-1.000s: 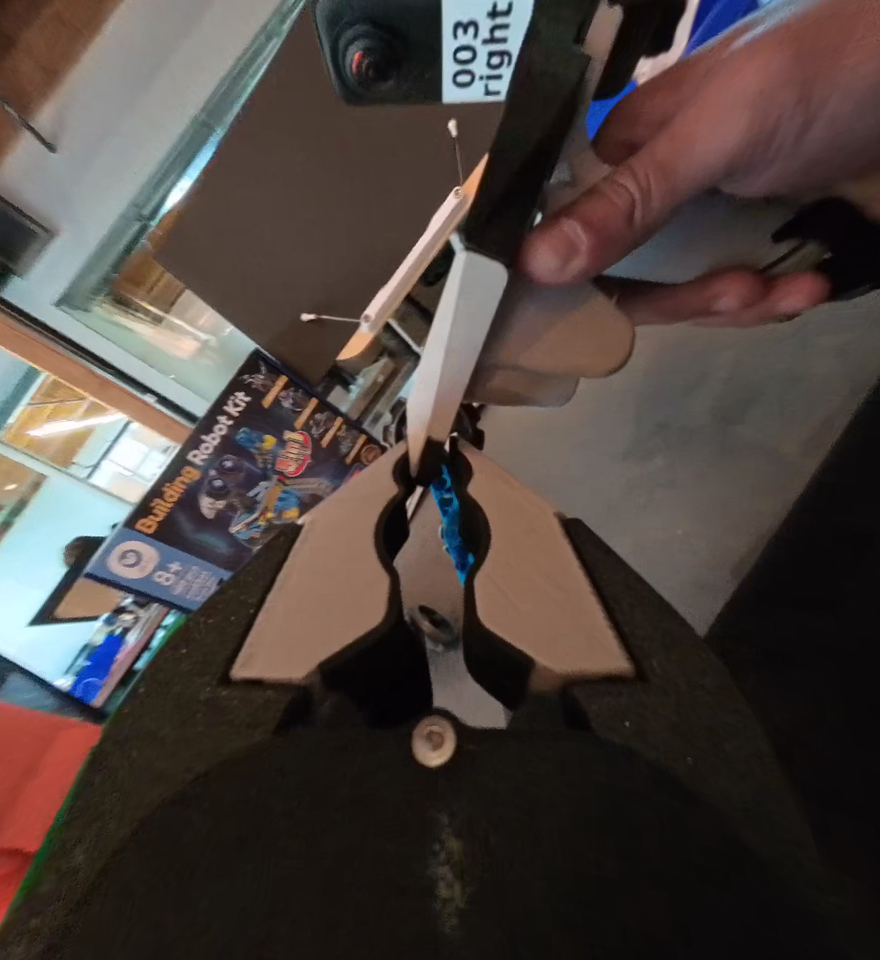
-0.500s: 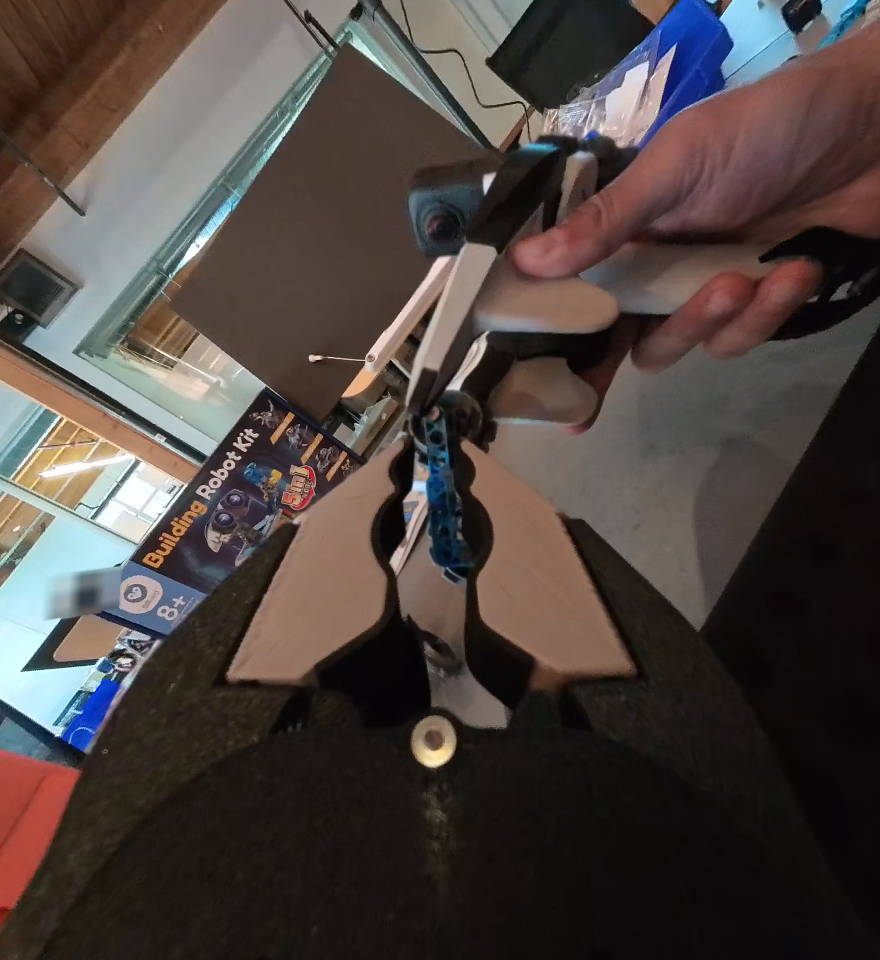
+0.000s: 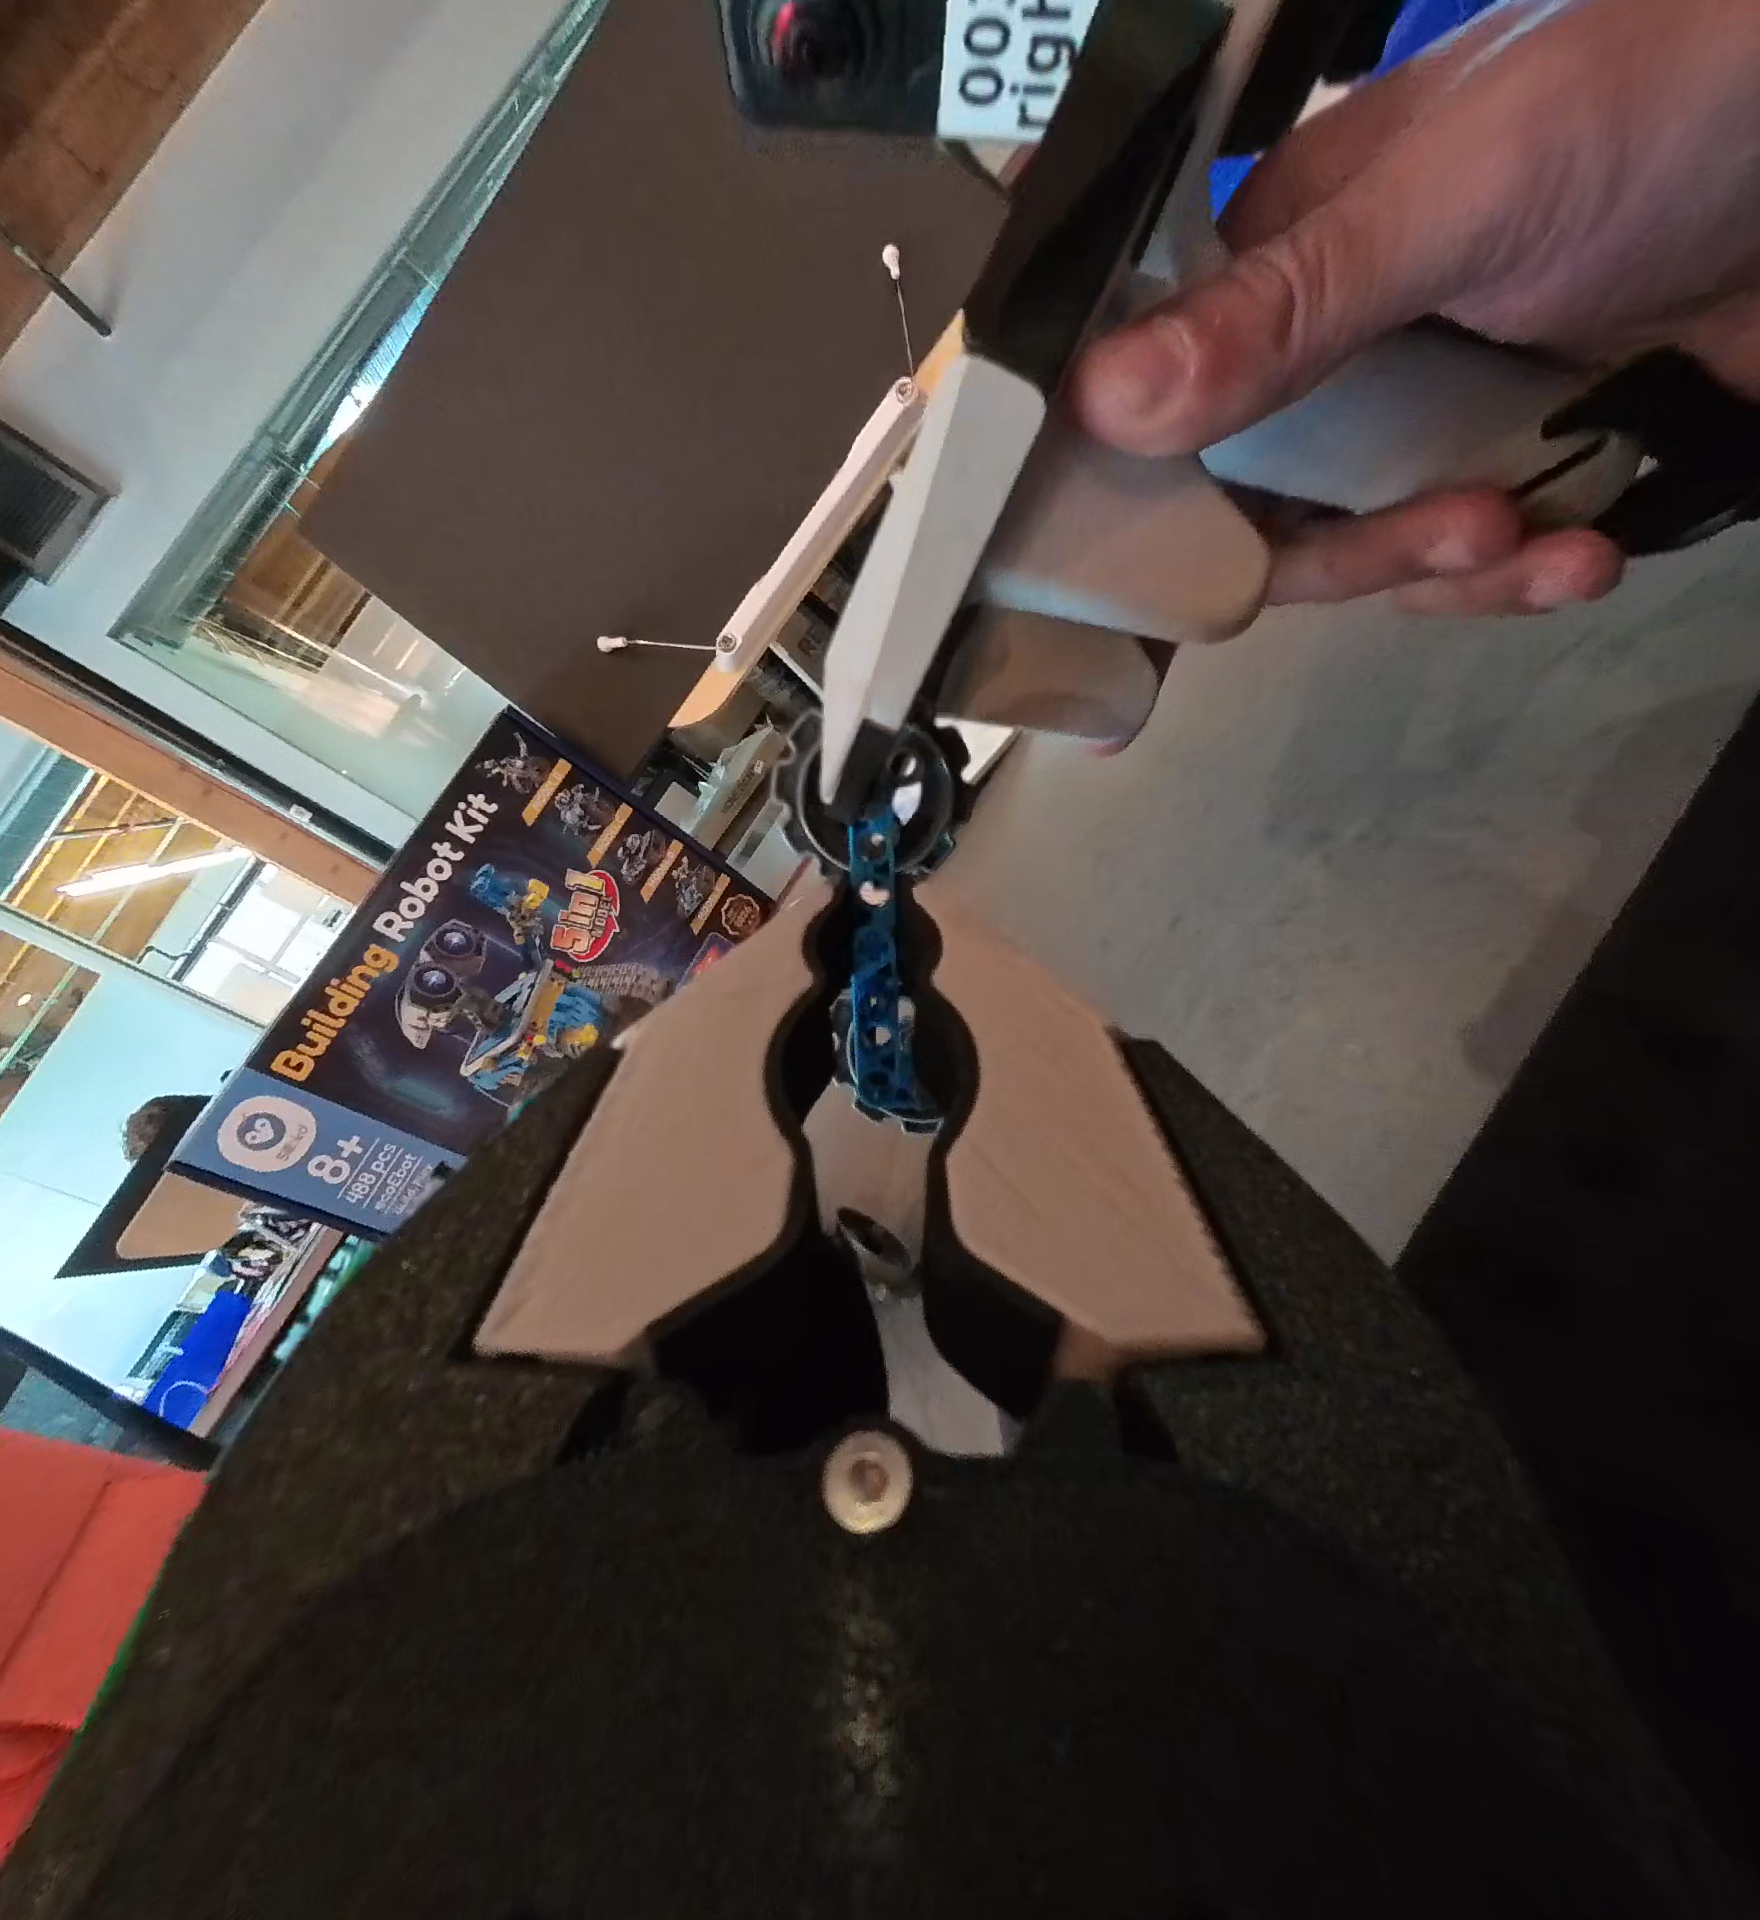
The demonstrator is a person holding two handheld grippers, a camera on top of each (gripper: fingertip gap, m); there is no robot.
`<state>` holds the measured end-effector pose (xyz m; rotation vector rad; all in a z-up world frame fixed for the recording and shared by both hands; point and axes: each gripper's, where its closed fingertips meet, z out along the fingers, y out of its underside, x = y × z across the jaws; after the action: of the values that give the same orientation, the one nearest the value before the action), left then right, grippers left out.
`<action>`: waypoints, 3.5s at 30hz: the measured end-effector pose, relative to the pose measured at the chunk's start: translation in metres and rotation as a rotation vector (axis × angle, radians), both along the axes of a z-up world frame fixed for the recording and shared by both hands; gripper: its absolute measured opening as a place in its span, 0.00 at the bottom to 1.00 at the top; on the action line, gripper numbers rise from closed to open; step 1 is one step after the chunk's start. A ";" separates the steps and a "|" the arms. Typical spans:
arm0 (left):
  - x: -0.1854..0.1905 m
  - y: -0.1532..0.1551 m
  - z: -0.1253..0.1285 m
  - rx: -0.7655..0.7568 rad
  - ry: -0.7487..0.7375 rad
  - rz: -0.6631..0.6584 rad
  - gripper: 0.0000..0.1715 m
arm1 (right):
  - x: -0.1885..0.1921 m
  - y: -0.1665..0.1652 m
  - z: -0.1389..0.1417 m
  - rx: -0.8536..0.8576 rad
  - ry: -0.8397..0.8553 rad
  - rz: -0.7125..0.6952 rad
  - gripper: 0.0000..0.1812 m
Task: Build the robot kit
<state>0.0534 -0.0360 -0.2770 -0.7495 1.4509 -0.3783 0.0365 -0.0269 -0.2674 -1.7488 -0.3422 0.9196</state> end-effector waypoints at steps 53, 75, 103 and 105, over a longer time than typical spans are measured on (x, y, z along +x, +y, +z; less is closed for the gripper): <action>0.000 -0.012 -0.004 0.018 -0.003 -0.057 0.03 | 0.017 -0.005 0.003 0.021 -0.107 -0.059 0.08; -0.009 -0.030 -0.016 -0.533 0.178 -0.461 0.04 | -0.006 -0.033 -0.021 0.250 -0.956 0.069 0.15; -0.011 -0.029 -0.017 -0.093 0.077 -0.270 0.05 | 0.008 -0.027 -0.039 0.119 -0.921 0.033 0.04; -0.011 -0.030 -0.019 -0.088 0.085 -0.279 0.03 | 0.007 -0.027 -0.042 0.113 -0.930 0.035 0.04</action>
<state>0.0423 -0.0663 -0.2960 -0.6400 1.6323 -0.6343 0.0434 -0.0537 -0.3097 -1.9725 -0.9973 0.0412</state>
